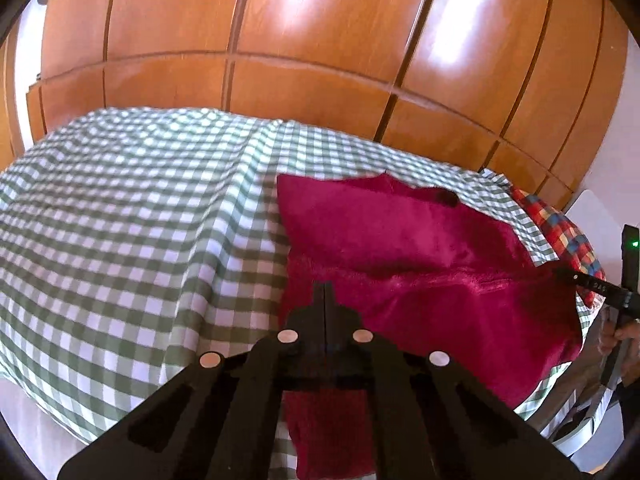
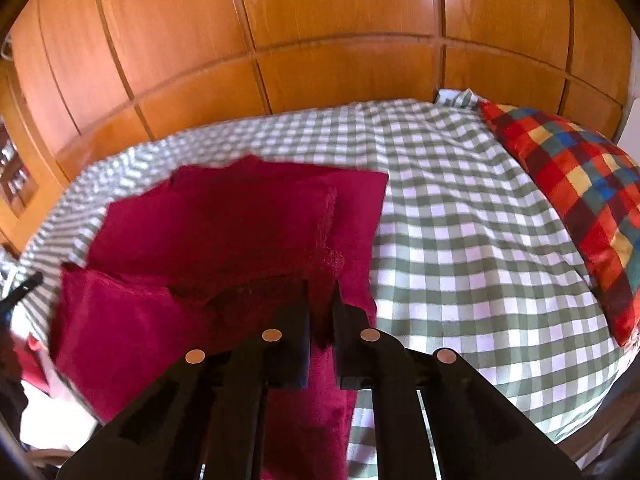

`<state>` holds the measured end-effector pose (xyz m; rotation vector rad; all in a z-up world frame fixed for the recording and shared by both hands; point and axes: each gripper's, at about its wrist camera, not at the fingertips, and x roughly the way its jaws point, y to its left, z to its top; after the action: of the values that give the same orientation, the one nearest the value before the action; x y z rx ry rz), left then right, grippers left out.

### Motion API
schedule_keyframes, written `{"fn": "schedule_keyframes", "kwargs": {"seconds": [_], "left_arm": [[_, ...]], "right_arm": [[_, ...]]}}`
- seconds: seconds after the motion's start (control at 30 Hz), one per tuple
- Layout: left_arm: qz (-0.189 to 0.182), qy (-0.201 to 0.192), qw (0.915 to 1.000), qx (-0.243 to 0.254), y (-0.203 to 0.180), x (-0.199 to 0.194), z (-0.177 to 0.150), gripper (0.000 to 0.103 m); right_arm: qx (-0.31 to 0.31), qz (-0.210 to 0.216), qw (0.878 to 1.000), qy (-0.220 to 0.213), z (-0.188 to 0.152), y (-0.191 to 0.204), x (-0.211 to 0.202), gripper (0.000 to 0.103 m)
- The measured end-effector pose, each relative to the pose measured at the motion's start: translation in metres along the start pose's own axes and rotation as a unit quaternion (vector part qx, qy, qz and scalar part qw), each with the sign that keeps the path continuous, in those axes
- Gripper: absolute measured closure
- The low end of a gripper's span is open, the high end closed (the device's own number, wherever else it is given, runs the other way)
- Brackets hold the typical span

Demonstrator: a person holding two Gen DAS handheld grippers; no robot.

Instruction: Fold small clothes

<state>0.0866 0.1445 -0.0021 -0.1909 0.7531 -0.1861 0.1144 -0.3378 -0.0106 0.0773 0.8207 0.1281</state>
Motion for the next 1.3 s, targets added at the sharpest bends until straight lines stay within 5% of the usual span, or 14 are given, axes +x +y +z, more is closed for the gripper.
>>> {"fn": "schedule_keyframes", "kwargs": {"seconds": [0.13,0.2,0.23,0.33,0.5,0.57,0.63,0.67,0.97,1.3], "left_arm": [[0.01,-0.004,0.9999,0.0,0.003,0.004,0.006,0.102],[0.012,0.015,0.9997,-0.014,0.011,0.012,0.003,0.079],[0.012,0.017,0.9996,-0.02,0.013,0.013,0.001,0.059],[-0.004,0.029,0.9994,-0.015,0.015,0.022,-0.001,0.048],[-0.019,0.06,0.9974,-0.035,0.02,0.055,0.001,0.052],[-0.041,0.073,0.9958,-0.037,0.017,0.064,0.0,0.09],[-0.033,0.059,0.9975,-0.022,0.01,0.058,-0.001,0.095],[-0.037,0.053,0.9977,-0.022,0.008,0.053,-0.001,0.096],[-0.081,-0.047,0.9956,0.0,-0.009,-0.021,0.039,0.096],[-0.001,-0.049,0.9987,-0.013,-0.003,0.054,0.123,0.096]], "right_arm": [[-0.008,-0.008,1.0,0.016,-0.001,0.002,0.009,0.096],[0.002,-0.007,1.0,0.026,-0.006,-0.001,0.018,0.096],[0.005,-0.005,1.0,0.03,-0.008,-0.001,0.021,0.096],[0.013,-0.009,0.999,0.041,-0.012,-0.001,0.031,0.096],[0.036,-0.008,0.998,0.05,-0.01,-0.007,0.045,0.08],[0.041,-0.007,0.998,0.056,-0.011,-0.008,0.051,0.08],[0.041,-0.004,0.997,0.061,-0.012,-0.007,0.051,0.084],[0.037,-0.004,0.998,0.059,-0.012,-0.007,0.047,0.096],[0.036,0.038,0.998,-0.027,0.025,-0.001,-0.01,0.096],[0.057,-0.005,0.997,-0.042,0.11,-0.008,0.062,0.096]]}}
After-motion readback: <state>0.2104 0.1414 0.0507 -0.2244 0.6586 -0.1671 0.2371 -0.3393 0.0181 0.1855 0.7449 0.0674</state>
